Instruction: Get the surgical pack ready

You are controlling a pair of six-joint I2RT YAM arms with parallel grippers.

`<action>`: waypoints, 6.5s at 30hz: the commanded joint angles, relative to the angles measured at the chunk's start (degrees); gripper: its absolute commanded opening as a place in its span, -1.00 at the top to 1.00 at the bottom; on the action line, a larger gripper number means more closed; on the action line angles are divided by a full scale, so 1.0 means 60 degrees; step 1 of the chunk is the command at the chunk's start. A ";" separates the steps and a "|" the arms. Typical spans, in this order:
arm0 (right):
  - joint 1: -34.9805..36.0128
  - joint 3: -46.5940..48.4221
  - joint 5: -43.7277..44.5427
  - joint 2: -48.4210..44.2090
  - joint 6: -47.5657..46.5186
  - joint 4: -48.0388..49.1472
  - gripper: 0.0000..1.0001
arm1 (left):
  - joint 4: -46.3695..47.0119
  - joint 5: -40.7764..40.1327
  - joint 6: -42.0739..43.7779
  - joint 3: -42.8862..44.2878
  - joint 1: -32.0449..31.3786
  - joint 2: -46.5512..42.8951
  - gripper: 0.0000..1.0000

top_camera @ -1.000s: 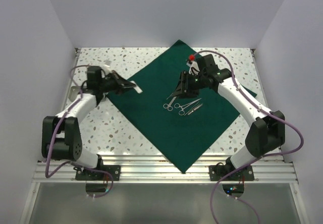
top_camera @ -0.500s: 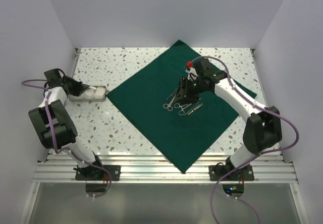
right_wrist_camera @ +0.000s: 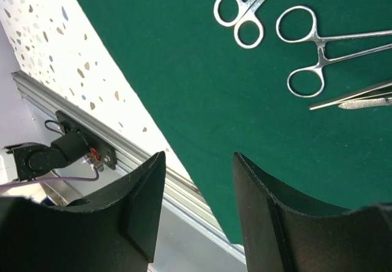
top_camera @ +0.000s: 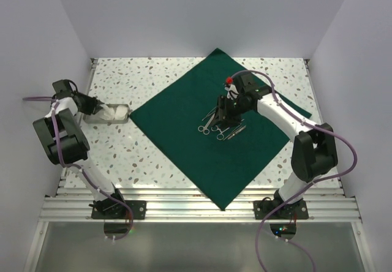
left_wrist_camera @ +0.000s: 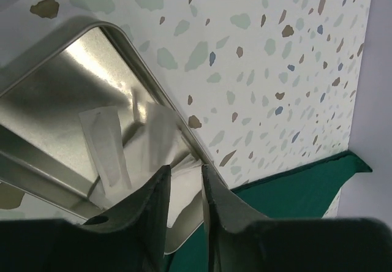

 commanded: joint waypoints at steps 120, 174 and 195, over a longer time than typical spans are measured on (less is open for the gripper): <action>-0.0593 -0.0527 0.3479 0.2126 0.2293 -0.0065 0.27 | -0.2017 0.1290 0.3020 -0.0237 -0.8887 -0.2440 -0.59; 0.0433 0.0832 -0.0851 -0.0218 -0.0357 0.0737 -0.06 | 0.1514 0.5020 0.1519 -0.1822 -0.5073 -0.3845 1.00; -0.0431 0.0630 0.1970 0.0837 -0.0270 -0.0445 -0.16 | 0.0663 -0.0570 -0.0949 -0.1527 -0.0390 -0.1416 1.00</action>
